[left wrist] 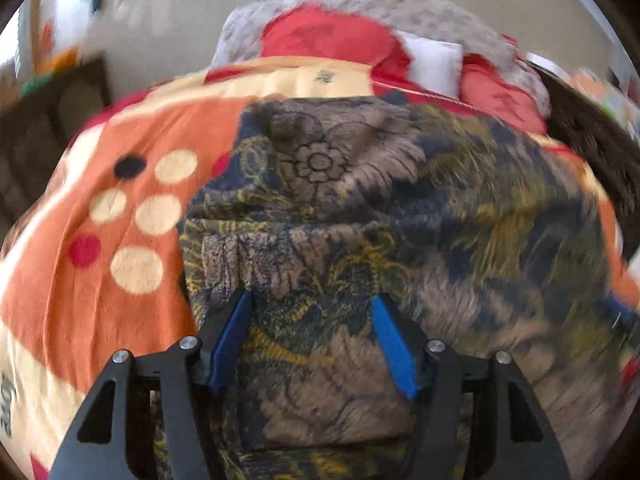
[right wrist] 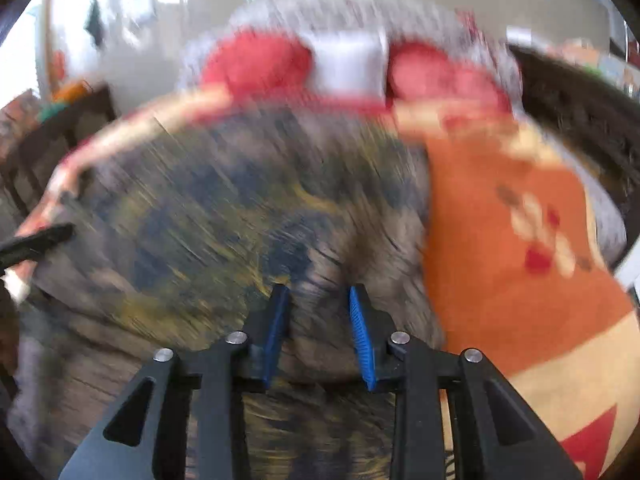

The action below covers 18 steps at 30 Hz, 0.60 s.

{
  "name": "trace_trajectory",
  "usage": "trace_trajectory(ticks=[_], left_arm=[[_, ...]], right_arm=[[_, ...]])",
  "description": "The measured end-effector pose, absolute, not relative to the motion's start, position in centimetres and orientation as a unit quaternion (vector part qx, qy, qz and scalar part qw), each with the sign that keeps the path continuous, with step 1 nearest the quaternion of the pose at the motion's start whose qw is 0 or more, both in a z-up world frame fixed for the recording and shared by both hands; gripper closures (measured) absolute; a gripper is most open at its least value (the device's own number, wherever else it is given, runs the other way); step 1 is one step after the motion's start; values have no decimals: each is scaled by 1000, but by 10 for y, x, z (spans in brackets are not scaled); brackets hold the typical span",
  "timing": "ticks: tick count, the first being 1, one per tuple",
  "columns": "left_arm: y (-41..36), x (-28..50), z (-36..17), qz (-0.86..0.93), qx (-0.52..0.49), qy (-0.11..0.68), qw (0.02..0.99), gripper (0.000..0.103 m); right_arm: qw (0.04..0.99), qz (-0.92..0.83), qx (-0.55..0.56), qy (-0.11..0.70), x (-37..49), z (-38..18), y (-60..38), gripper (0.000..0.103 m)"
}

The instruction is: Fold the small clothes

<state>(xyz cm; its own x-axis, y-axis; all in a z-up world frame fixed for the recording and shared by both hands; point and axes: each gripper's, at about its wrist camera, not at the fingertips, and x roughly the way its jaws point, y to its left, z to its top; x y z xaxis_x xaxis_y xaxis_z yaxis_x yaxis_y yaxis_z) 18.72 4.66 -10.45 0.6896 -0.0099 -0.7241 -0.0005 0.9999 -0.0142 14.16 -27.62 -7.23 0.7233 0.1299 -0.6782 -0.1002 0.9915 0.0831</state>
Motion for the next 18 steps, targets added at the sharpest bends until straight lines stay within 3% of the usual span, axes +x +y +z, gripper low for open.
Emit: trace_trajectory(ticks=[7,13,16,18], left_arm=[[40,188,-105,11,10,396,918,34],[42,189,-105,6,1,396,918,32],[44,189,-105,5,-3,395,919,32],[43,190,-106,7,0,395,919,32]], right_arm=[[906,49,41,418,156,-55,-278,76],[929,34,72,363,204,-14,-274,76],[911,-10,39,410,252,-38,-277,75],[925,-8,25,379,260,-46,-280,74]])
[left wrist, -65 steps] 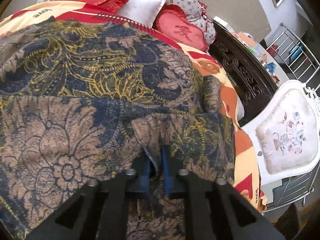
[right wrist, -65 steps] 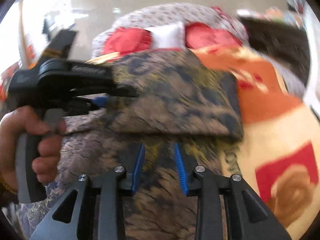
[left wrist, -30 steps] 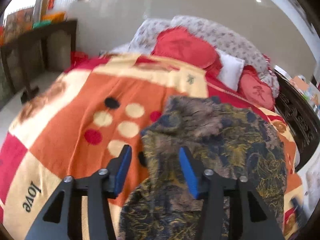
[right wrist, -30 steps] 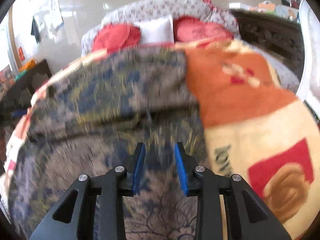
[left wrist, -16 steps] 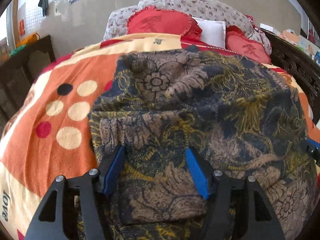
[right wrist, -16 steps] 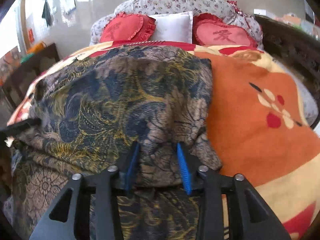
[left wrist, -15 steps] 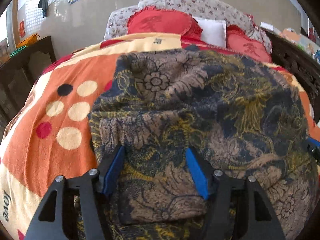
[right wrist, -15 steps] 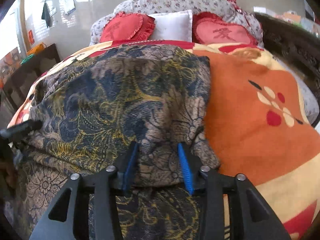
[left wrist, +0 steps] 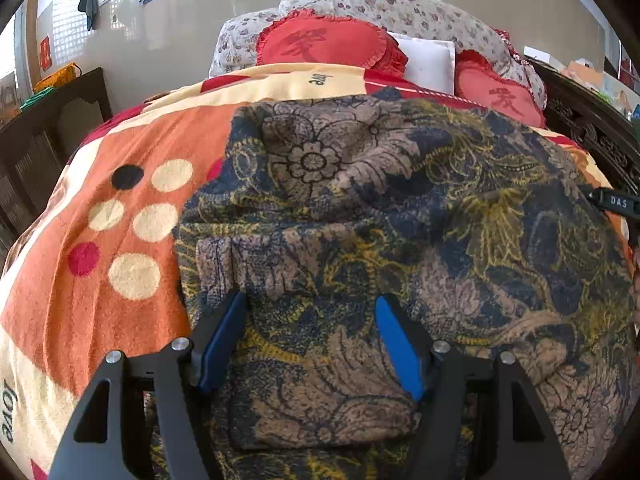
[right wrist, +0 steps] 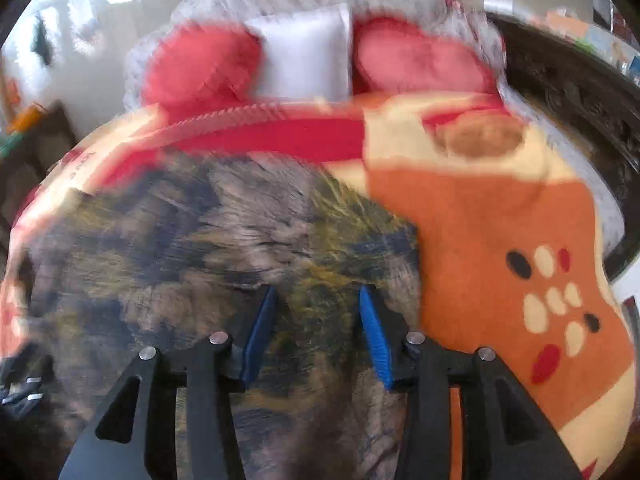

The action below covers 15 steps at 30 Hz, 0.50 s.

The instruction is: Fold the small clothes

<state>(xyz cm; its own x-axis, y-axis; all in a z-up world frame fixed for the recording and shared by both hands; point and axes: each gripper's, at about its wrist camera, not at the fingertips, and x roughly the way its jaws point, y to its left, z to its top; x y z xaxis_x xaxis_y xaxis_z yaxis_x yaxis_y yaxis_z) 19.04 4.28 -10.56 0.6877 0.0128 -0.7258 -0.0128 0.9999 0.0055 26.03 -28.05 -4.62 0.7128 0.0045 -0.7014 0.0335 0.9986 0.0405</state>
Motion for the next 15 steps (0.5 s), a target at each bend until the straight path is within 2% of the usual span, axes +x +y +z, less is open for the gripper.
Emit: trace_trajectory(ticks=[3,4,9,13,15], left_arm=[[43,190,-106,6,-1,395,919,32],[42,191,-106,6,-1,395,919,32],[41,190,-106,8,4,395,919,32],[41,190,-106,9,5,395,919,32],[42,190,-106,8,4,394,919,32]], right_arm=[[919,-18,11,395,263,-46,-275,73],[916,-26,13,400,260,-42,-273,75],[939,17,-7,342,189,-12,-234,77],[929,-8,-25,368,139,-43,-215,77],[919,-20,-31,393,133,-78,-215,75]])
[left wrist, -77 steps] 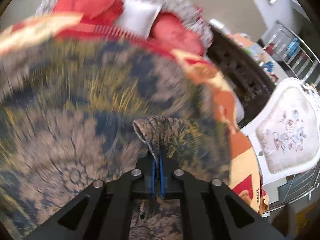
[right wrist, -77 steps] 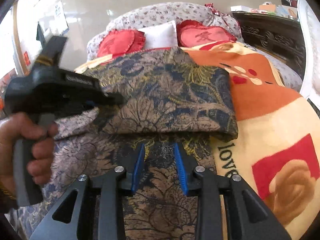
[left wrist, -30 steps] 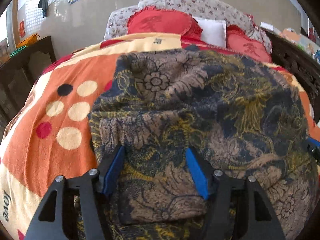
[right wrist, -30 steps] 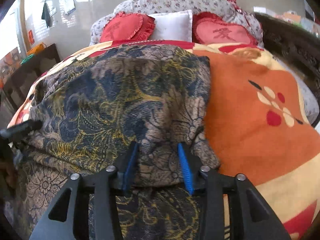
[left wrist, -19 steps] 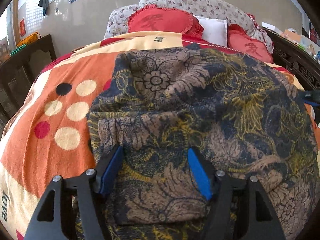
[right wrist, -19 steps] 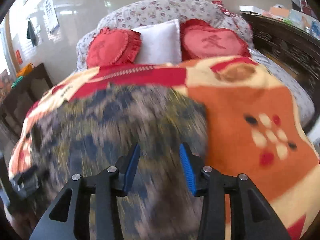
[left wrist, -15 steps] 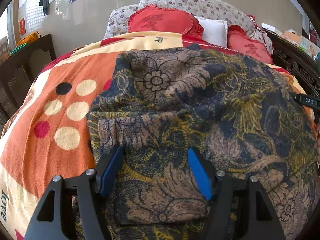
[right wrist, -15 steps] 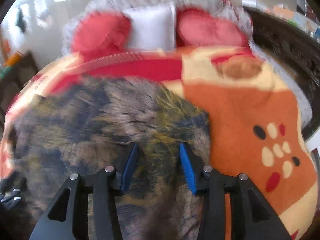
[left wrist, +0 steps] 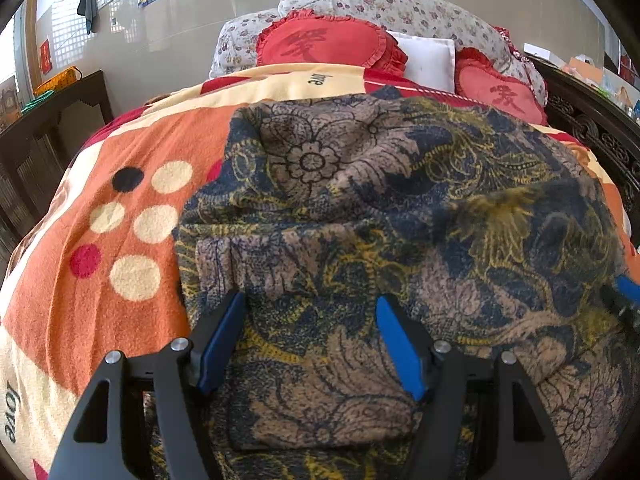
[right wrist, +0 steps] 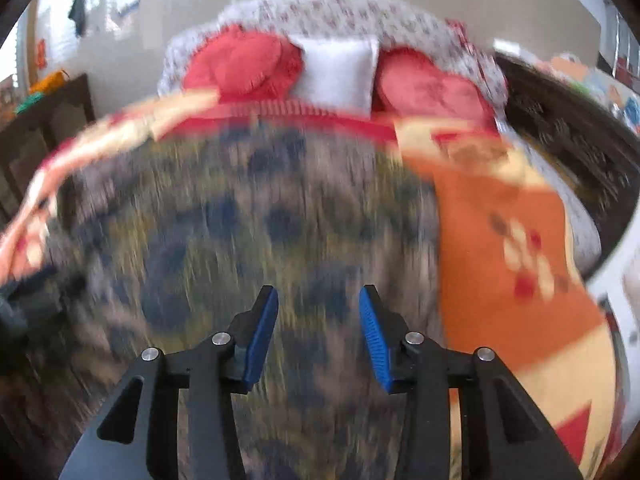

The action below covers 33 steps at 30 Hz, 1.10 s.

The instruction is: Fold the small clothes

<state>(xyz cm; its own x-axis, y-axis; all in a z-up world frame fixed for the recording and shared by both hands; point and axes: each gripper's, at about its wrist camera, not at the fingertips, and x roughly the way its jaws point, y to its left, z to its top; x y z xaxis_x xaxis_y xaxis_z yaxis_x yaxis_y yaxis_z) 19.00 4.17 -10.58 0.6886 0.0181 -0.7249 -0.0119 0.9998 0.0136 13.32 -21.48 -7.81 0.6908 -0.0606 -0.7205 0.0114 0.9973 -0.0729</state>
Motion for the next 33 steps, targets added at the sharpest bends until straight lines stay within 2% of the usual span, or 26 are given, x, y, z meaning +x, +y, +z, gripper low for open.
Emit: trace_trajectory(ticks=[1,5,33], left_arm=[[41,190,-106,9,5,395,919,32],[41,190,-106,6,3,394,919,31],[38,190,-106,5,5,394,919,27]], right_arm=[[927,-16,-36,373,129,-84,-215,73],[924,-30,-60,376,126,-86,-207,71],[926,-30,-59,371,123,-80,-206,71]])
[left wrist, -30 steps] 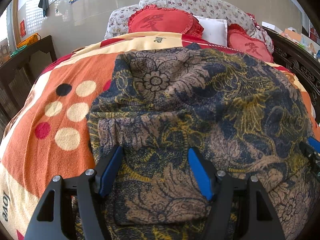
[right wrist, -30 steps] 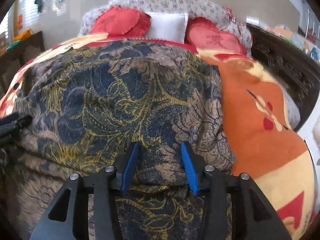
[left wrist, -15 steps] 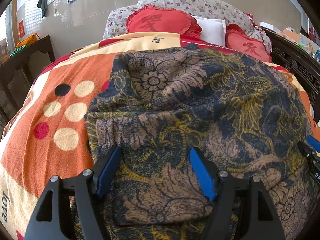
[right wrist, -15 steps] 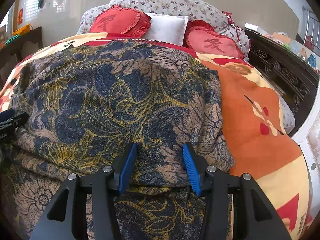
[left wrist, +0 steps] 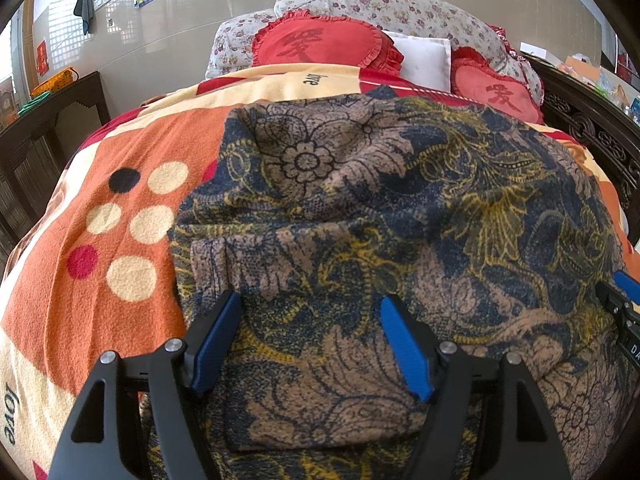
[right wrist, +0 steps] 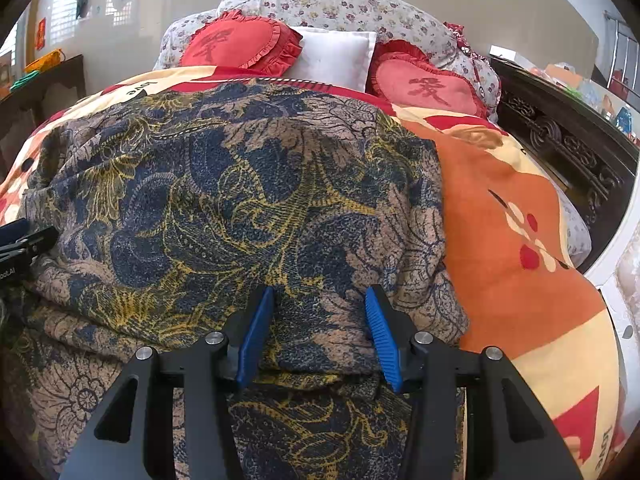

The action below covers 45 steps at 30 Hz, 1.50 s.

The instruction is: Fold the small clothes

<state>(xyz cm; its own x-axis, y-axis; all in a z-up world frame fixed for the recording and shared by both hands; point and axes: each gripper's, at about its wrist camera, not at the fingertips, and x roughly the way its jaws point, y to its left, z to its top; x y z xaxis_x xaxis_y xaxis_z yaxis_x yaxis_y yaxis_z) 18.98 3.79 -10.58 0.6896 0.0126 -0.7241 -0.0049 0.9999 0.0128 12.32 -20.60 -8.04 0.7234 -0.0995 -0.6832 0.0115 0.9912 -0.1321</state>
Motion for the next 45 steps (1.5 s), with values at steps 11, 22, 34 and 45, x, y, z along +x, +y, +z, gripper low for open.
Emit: trace_trajectory(ticks=[11,22,34,45], left_arm=[[36,190,-107,7,9,394,919,27],[36,190,-107,8,10,394,919,26],[35,190,-107,8,11,394,919,26],[33,190,-108,10,17,396,918,25]], right_arm=[[927,-28,-57,371,122,-81,-206,71],[927,-24,-51,371,124,-80,-208,71],[927,-22,-48,370,124,-79,-209,70],[928,-21,-45,370,124,-80,-208,70]])
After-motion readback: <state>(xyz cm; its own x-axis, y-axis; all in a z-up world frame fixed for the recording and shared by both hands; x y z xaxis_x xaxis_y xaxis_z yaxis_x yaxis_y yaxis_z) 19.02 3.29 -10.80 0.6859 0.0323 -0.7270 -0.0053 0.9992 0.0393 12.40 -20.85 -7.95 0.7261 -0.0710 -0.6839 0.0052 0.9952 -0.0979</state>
